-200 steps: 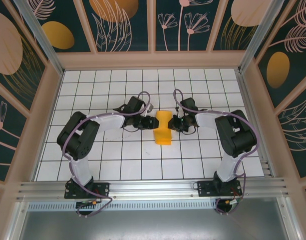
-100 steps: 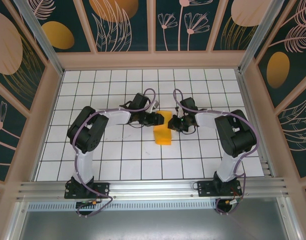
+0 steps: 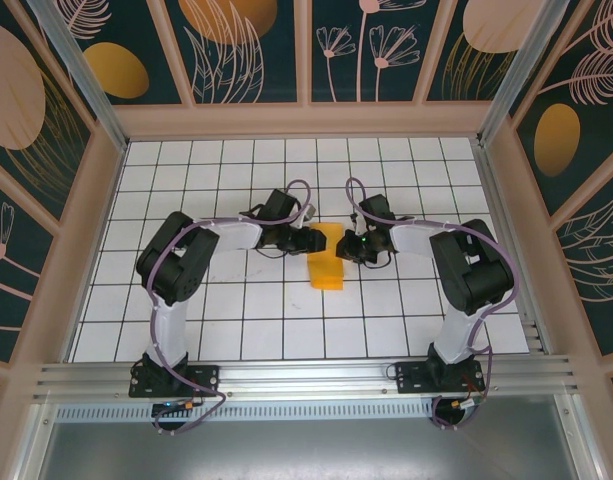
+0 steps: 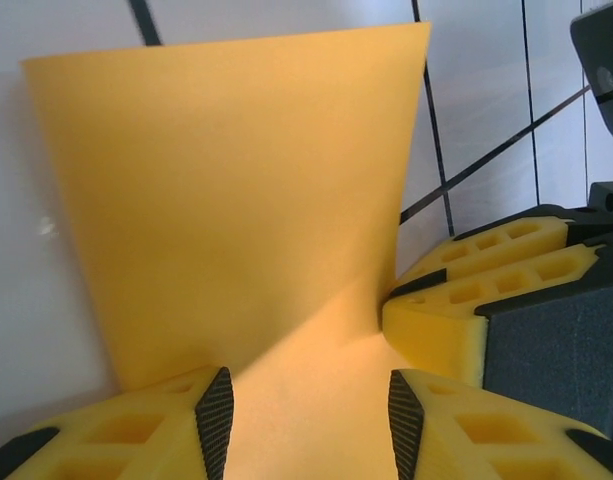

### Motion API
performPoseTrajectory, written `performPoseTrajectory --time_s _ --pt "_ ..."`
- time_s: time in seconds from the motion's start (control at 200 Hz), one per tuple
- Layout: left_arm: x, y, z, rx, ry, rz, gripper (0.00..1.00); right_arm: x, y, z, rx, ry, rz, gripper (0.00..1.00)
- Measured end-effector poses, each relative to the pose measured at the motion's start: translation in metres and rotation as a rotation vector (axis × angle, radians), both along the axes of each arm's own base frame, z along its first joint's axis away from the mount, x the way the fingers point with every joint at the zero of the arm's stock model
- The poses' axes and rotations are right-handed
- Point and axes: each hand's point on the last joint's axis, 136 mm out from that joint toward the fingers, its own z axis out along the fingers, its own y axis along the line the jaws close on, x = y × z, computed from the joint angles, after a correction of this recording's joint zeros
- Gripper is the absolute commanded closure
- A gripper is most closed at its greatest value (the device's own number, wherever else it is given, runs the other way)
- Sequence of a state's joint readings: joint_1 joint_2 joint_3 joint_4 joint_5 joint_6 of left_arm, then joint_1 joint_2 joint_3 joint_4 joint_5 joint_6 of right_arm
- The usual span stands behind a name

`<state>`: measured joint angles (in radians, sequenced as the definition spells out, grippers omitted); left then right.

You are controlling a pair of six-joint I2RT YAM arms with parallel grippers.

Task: Fold a paper plane with a square sheet of paper (fold left side to right side)
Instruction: First fold the square sheet of paper in half at the center of the table, then hold the square sheet of paper at the center of the table.

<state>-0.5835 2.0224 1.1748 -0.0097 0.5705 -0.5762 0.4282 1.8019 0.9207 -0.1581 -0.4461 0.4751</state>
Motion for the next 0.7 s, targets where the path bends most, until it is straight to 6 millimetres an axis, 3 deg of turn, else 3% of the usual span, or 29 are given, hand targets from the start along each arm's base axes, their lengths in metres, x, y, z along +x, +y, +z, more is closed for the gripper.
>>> performPoseTrajectory --time_s 0.13,0.215,0.34,0.43,0.535,0.701 --pt "0.007 0.015 0.005 0.013 -0.005 0.032 0.49 0.0 0.0 0.0 0.0 -0.001 0.002 0.82" --pt "0.013 0.019 0.019 -0.006 -0.027 0.046 0.49 0.0 0.0 0.0 0.0 -0.002 0.002 0.82" --pt "0.012 0.011 0.049 -0.071 -0.077 0.02 0.49 0.0 0.0 0.0 0.0 -0.001 0.002 0.82" --pt "0.008 0.002 0.058 -0.106 -0.094 -0.01 0.49 0.0 0.0 0.0 0.0 -0.002 0.002 0.82" --pt "0.001 -0.007 0.051 -0.111 -0.071 -0.041 0.49 0.0 0.0 0.0 0.0 -0.002 0.002 0.82" --pt "0.001 -0.017 0.022 -0.084 -0.024 -0.058 0.49 0.0 0.0 0.0 0.0 -0.002 0.003 0.82"
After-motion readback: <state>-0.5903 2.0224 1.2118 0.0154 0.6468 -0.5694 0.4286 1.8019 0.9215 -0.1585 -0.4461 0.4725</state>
